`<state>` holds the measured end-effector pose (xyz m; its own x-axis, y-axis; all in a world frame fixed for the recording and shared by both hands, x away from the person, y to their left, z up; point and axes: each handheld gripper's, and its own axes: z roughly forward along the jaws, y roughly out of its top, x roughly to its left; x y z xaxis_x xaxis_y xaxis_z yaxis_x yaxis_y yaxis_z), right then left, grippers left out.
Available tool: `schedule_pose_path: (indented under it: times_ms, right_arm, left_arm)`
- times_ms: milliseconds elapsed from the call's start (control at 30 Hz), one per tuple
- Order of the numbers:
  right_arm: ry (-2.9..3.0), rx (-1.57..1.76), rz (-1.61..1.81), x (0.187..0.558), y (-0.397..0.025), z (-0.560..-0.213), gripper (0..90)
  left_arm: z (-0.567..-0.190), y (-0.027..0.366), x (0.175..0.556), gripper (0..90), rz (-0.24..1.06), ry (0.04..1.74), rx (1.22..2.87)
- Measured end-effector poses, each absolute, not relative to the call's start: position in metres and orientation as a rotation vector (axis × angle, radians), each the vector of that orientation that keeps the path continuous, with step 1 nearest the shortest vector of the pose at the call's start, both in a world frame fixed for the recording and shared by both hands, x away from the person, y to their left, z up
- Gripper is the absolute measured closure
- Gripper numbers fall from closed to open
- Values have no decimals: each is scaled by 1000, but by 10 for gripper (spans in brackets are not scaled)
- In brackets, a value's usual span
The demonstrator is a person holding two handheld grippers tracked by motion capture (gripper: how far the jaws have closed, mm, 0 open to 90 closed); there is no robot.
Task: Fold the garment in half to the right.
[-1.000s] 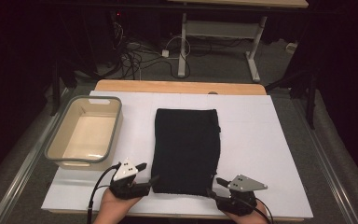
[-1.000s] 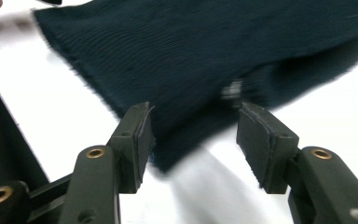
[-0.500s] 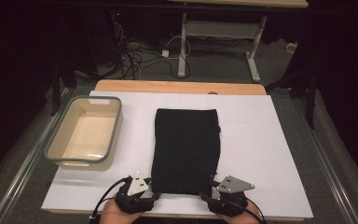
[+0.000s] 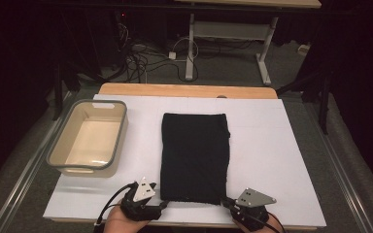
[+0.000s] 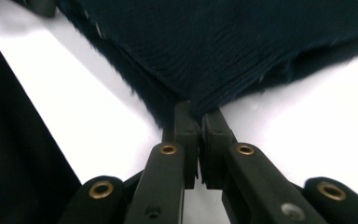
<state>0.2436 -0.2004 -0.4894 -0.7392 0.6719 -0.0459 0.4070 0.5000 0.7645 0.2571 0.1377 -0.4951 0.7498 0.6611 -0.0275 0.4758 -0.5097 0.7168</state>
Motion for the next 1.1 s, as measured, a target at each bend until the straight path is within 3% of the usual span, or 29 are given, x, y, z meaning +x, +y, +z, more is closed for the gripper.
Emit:
schedule_pose_path:
  times_ms: [100, 300, 533, 800, 1033, 1100]
  right_arm:
    - [2408, 905, 1093, 244, -197, -490, 886]
    - [2417, 883, 1102, 240, -191, -491, 887]
    - [2429, 840, 1139, 238, -180, -488, 886]
    - [2502, 708, 1198, 238, -141, -489, 886]
    - [2564, 624, 1192, 239, -119, -495, 886]
    - [2569, 620, 1190, 239, -119, -494, 856]
  left_arm:
    - [-495, 137, 256, 407, 310, 815, 2209]
    - [-493, 134, 252, 782, 327, 758, 2197]
    - [-483, 152, 249, 804, 398, 783, 2103]
    - [-484, 188, 250, 804, 459, 903, 2062]
    - [-494, 198, 249, 800, 422, 960, 2072]
    - [-494, 200, 248, 763, 401, 956, 2051]
